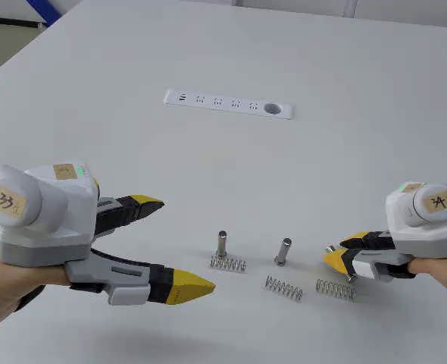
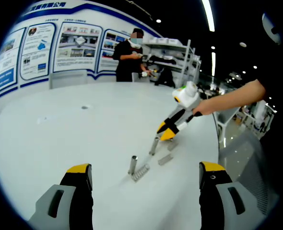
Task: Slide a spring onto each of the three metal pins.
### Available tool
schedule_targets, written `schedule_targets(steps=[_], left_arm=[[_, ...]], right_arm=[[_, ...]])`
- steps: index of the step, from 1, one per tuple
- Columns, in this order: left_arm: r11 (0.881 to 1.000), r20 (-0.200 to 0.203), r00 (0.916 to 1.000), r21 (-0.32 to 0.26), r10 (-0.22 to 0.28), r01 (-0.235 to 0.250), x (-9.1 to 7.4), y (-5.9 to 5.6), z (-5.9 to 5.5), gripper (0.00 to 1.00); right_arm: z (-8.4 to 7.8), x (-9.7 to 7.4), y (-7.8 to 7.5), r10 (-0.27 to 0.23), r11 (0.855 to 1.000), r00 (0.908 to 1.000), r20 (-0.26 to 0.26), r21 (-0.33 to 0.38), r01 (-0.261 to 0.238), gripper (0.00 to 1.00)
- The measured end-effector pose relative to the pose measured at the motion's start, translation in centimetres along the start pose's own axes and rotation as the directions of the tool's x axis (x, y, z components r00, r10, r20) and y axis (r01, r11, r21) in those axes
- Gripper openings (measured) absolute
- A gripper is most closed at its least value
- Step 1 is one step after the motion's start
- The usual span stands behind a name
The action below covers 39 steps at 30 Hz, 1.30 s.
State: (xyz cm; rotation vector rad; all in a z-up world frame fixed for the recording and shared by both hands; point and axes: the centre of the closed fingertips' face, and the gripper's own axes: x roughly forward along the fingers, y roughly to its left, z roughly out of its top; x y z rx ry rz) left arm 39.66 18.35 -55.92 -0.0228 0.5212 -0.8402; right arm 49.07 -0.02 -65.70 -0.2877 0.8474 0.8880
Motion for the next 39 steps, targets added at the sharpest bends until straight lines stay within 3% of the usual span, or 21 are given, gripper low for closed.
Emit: schedule_targets(steps=[4, 10, 12, 15, 23, 29, 35, 39], left_arm=[[1.000, -0.020, 0.9998, 0.008, 0.005, -0.005, -0.1, 0.2, -0.5, 0.94], [1.000, 0.001, 1.0000, -0.008, 0.010, -0.010, -0.2, 0.2, -0.3, 0.94], [1.000, -0.001, 0.9999, -0.006, 0.011, -0.011, -0.3, 0.2, -0.3, 0.94], [1.000, -0.010, 0.9999, -0.001, 0.006, -0.006, -0.2, 0.1, -0.5, 0.94], [1.000, -0.007, 1.0000, -0.005, -0.005, 0.005, 0.0, -0.3, -0.7, 0.93], [1.000, 0.012, 0.9999, -0.018, -0.005, 0.005, -0.3, -0.3, -0.4, 0.93], [1.000, 0.036, 0.9994, -0.028, 0.002, -0.001, -0.7, -0.2, 0.2, 0.92], [1.000, 0.040, 0.9992, -0.026, 0.005, -0.004, -0.9, -0.2, 0.4, 0.92]], right_arm=[[-0.1, 0.3, -0.1, -0.019, 1.000, 0.9997, -0.013, -0.022, 0.019, 0.21], [-0.8, 0.6, 0.5, -0.022, 0.998, 0.9984, -0.053, -0.057, 0.019, 0.19], [-0.8, 0.7, 0.1, -0.056, 0.993, 0.9966, -0.060, -0.104, 0.050, 0.16], [-0.7, 0.9, 0.4, -0.069, 0.993, 0.9939, -0.086, -0.099, 0.060, 0.13], [-0.9, 1.0, -0.1, -0.090, 0.993, 0.9874, -0.130, 0.062, 0.099, 0.10], [-0.7, 1.1, 0.1, -0.094, 0.993, 0.9831, -0.157, 0.054, 0.104, 0.09], [-0.6, 0.9, -0.2, -0.084, 0.977, 0.9850, -0.150, 0.181, 0.111, 0.08], [-0.7, 0.7, -0.2, -0.082, 0.976, 0.9866, -0.142, 0.191, 0.108, 0.08]])
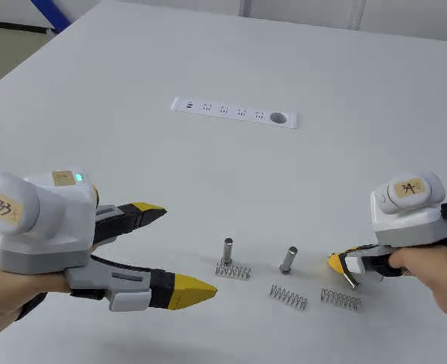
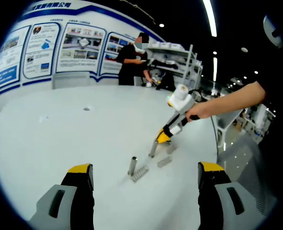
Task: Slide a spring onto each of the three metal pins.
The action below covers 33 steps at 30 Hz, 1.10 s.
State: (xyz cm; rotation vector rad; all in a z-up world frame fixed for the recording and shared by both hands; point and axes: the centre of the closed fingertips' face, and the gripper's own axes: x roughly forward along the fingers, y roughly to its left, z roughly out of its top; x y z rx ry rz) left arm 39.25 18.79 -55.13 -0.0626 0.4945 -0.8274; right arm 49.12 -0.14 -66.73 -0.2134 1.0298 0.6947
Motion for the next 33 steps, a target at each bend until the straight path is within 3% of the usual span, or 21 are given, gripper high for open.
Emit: schedule_targets(steps=[10, 21, 33], left_arm=[[1.000, -0.007, 1.0000, 0.007, 0.000, 0.000, -0.2, -0.3, -0.1, 0.92], [1.000, -0.005, 1.0000, 0.009, -0.007, 0.007, -0.3, -1.0, 0.0, 0.93], [1.000, 0.003, 0.9999, 0.020, -0.013, 0.013, -0.2, -1.5, 0.6, 0.92]], right_arm=[[0.1, -0.8, -0.1, -0.003, 1.000, 0.9989, 0.047, -0.020, 0.004, 0.08], [1.4, -2.2, -0.2, -0.027, 0.996, 0.9900, 0.139, -0.076, 0.038, 0.09], [1.4, -3.5, -0.4, -0.031, 0.996, 0.9817, 0.188, -0.081, 0.047, 0.09]])
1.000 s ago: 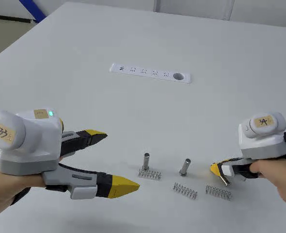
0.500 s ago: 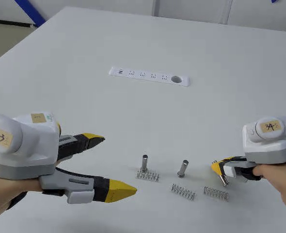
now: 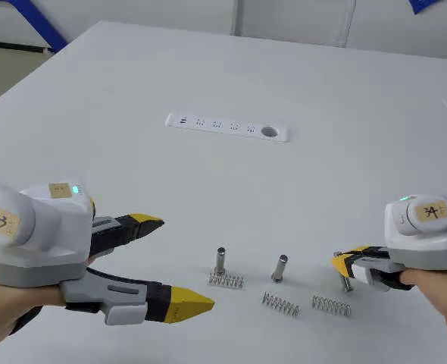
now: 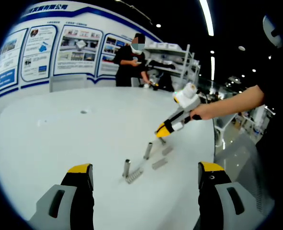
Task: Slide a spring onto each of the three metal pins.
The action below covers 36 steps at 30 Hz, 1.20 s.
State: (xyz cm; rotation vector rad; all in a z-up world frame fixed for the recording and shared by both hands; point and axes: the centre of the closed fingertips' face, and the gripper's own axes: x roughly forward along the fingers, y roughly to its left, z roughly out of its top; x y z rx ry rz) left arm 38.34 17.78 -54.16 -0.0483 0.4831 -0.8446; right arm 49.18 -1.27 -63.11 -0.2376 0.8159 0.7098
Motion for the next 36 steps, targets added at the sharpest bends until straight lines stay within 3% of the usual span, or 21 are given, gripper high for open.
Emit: schedule_targets(steps=[6, 9, 18, 25, 28, 36], left_arm=[[1.000, 0.014, 0.9999, -0.004, -0.001, 0.001, -0.2, -0.1, 0.3, 0.93], [1.000, 0.011, 0.9999, 0.004, 0.008, -0.008, -0.3, 0.1, 0.4, 0.93], [1.000, 0.012, 0.9999, 0.007, 0.009, -0.009, -0.5, 0.0, 0.6, 0.93], [1.000, 0.006, 1.0000, 0.013, 0.007, -0.007, -0.4, -0.1, 0.5, 0.93], [1.000, 0.000, 1.0000, 0.016, 0.006, -0.006, -0.3, -0.2, 0.4, 0.93], [1.000, -0.007, 1.0000, 0.019, 0.004, -0.004, -0.2, -0.3, 0.3, 0.93]], right_arm=[[0.1, -0.5, 0.1, -0.002, 1.000, 0.9996, 0.027, -0.004, 0.002, 0.09], [0.4, -0.7, -0.2, -0.020, 0.999, 0.9990, 0.041, -0.042, 0.022, 0.09], [0.1, -1.6, -0.2, -0.030, 0.999, 0.9968, 0.074, -0.017, 0.031, 0.09], [-0.4, -2.2, 0.0, -0.036, 0.997, 0.9928, 0.115, -0.060, 0.043, 0.09], [-0.6, -2.3, 0.1, -0.028, 0.999, 0.9902, 0.137, -0.029, 0.033, 0.09], [-0.6, -2.2, 0.3, -0.033, 0.998, 0.9893, 0.142, -0.056, 0.041, 0.09]])
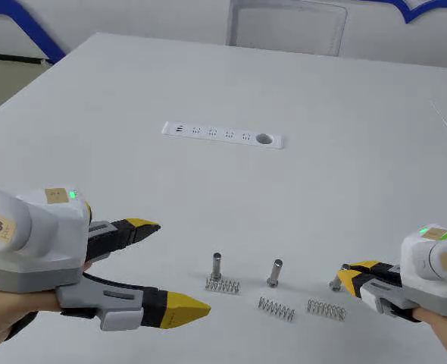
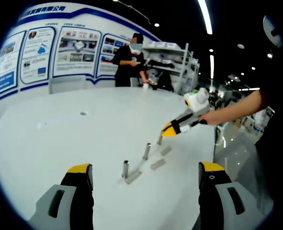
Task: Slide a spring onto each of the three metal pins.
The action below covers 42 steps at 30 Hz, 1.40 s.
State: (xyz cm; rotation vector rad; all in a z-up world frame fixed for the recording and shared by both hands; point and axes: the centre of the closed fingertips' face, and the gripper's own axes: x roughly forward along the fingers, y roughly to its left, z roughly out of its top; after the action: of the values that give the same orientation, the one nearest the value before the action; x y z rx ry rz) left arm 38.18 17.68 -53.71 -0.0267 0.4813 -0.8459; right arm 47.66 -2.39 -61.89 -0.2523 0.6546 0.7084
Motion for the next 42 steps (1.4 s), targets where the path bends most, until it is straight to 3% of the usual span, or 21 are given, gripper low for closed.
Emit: schedule_targets(steps=[15, 21, 31, 38, 41, 42], left_arm=[[1.000, -0.016, 0.9999, 0.005, -0.005, 0.005, 0.0, -0.1, -0.4, 0.93], [1.000, -0.008, 1.0000, 0.006, 0.002, -0.002, -0.2, 0.0, -0.3, 0.94], [1.000, -0.013, 0.9999, 0.009, -0.004, 0.004, 0.1, -0.1, -0.4, 0.93], [1.000, -0.019, 0.9998, 0.005, -0.009, 0.009, 0.9, -0.1, -0.5, 0.93], [1.000, -0.036, 0.9992, 0.010, -0.017, 0.017, 1.3, -0.2, -0.8, 0.93], [1.000, -0.043, 0.9989, 0.011, -0.021, 0.021, 1.4, -0.3, -0.9, 0.93]], right_arm=[[-0.1, 0.0, 0.3, 0.010, 0.999, 0.9990, -0.045, -0.033, -0.012, 0.09], [1.0, -0.6, 0.0, 0.003, 1.000, 1.0000, 0.002, -0.001, -0.003, 0.12], [0.5, -1.8, 0.7, 0.047, 0.997, 0.9989, 0.008, -0.069, -0.047, 0.19], [-1.9, -2.3, 0.8, 0.109, 0.990, 0.9927, -0.051, -0.086, -0.113, 0.21], [-2.7, -2.1, 1.8, 0.168, 0.983, 0.9831, -0.073, -0.063, -0.173, 0.21], [-2.9, -2.0, 2.9, 0.228, 0.972, 0.9708, -0.075, -0.039, -0.231, 0.21]])
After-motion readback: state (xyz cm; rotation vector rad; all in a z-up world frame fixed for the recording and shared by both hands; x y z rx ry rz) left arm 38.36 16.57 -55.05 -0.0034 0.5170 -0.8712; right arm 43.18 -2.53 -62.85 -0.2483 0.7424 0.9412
